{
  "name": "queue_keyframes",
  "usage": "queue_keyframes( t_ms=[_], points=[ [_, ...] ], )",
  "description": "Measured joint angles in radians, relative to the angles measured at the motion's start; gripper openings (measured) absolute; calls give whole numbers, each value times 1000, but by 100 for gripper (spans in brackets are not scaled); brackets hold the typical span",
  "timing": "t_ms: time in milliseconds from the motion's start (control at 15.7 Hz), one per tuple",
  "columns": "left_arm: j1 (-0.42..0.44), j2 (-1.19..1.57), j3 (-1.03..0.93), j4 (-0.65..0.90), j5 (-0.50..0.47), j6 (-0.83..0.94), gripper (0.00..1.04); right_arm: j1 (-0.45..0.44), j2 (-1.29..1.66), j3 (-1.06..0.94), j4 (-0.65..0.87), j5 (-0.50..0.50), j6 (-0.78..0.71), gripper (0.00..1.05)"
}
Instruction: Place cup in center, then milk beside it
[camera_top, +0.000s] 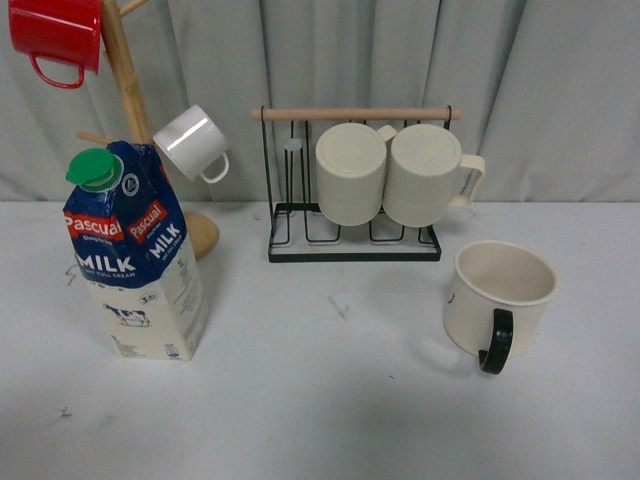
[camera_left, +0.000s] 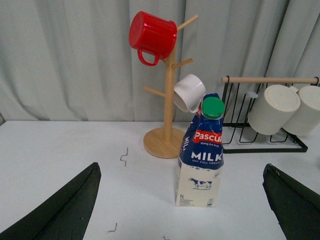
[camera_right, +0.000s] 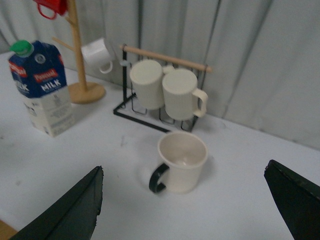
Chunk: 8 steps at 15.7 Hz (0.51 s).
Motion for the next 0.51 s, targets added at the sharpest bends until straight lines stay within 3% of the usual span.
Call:
queue_keyframes(
  t_ms=[64,127,382,509],
  points=[
    [0,0,0,1,1,0,98,46,249,62,220,84,25,98],
    [0,0,0,0,1,0,98,102,507,152,356,253,116,98],
    [0,0,0,0,1,0,98,172,698,245,377,405,221,98],
    [0,0,0,0,1,0,98,263,920,369,245,542,400,98]
  ],
)
